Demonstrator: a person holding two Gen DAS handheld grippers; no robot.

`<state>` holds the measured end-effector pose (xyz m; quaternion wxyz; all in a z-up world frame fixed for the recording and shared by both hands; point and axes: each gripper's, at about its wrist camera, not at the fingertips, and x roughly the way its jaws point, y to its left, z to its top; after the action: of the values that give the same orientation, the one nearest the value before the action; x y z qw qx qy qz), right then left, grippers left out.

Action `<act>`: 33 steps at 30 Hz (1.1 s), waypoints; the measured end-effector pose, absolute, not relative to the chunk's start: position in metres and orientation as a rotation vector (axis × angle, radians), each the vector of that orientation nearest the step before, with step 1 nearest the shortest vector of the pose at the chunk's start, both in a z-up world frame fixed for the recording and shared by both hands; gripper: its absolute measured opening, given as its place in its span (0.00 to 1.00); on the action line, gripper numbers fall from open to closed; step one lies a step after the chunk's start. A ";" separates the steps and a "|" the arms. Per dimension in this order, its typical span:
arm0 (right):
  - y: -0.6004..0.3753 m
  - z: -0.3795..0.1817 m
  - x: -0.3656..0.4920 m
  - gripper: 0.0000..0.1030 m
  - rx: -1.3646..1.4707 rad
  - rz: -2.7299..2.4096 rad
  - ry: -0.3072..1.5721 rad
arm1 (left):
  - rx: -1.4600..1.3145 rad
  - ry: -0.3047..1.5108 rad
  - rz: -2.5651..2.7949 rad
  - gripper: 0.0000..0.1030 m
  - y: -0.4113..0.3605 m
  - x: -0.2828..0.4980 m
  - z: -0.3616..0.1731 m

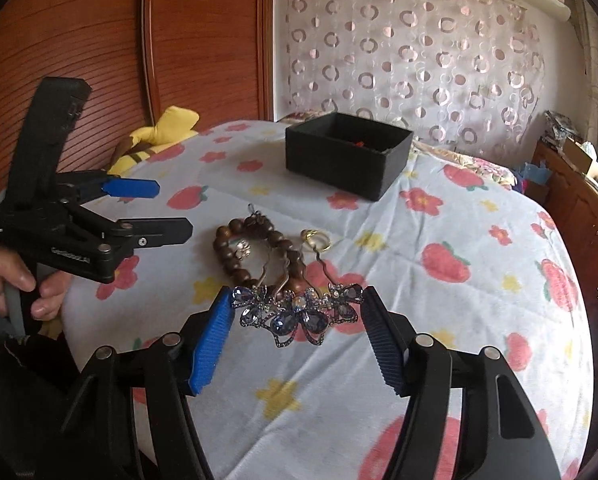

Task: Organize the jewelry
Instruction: 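Move both grippers back to the pile, opening over the bead bracelet and hairpins, then grasp the brown bead bracelet with the left gripper while the right grasps the silver butterfly hairpins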

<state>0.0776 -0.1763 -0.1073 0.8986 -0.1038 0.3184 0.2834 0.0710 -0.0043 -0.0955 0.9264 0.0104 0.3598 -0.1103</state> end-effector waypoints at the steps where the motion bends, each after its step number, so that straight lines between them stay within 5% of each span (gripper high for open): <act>1: -0.179 -0.106 0.077 0.65 -0.210 0.586 0.653 | 0.016 0.740 -0.234 0.93 -0.005 0.074 -0.095; 4: -0.185 -0.102 0.076 0.65 -0.204 0.585 0.637 | -0.001 0.754 -0.269 0.91 -0.008 0.084 -0.093; 12: -0.198 -0.094 0.074 0.65 -0.196 0.579 0.608 | 0.038 0.863 -0.329 0.39 -0.021 0.115 -0.099; 14: -0.202 -0.091 0.074 0.65 -0.189 0.576 0.600 | 0.068 0.891 -0.344 0.33 -0.026 0.119 -0.105; 20: -0.207 -0.088 0.077 0.65 -0.176 0.572 0.585 | 0.115 0.902 -0.356 0.31 -0.035 0.124 -0.109; 23: -0.209 -0.087 0.080 0.65 -0.174 0.567 0.581 | 0.147 0.897 -0.375 0.12 -0.040 0.123 -0.110; 33: -0.216 -0.079 0.085 0.65 -0.174 0.564 0.566 | 0.104 0.816 -0.395 0.12 -0.038 0.119 -0.084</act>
<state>0.0845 -0.2159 -0.0786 0.9177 -0.0847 0.2751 0.2740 0.1190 -0.0376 -0.0836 0.8978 0.0503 0.3938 -0.1908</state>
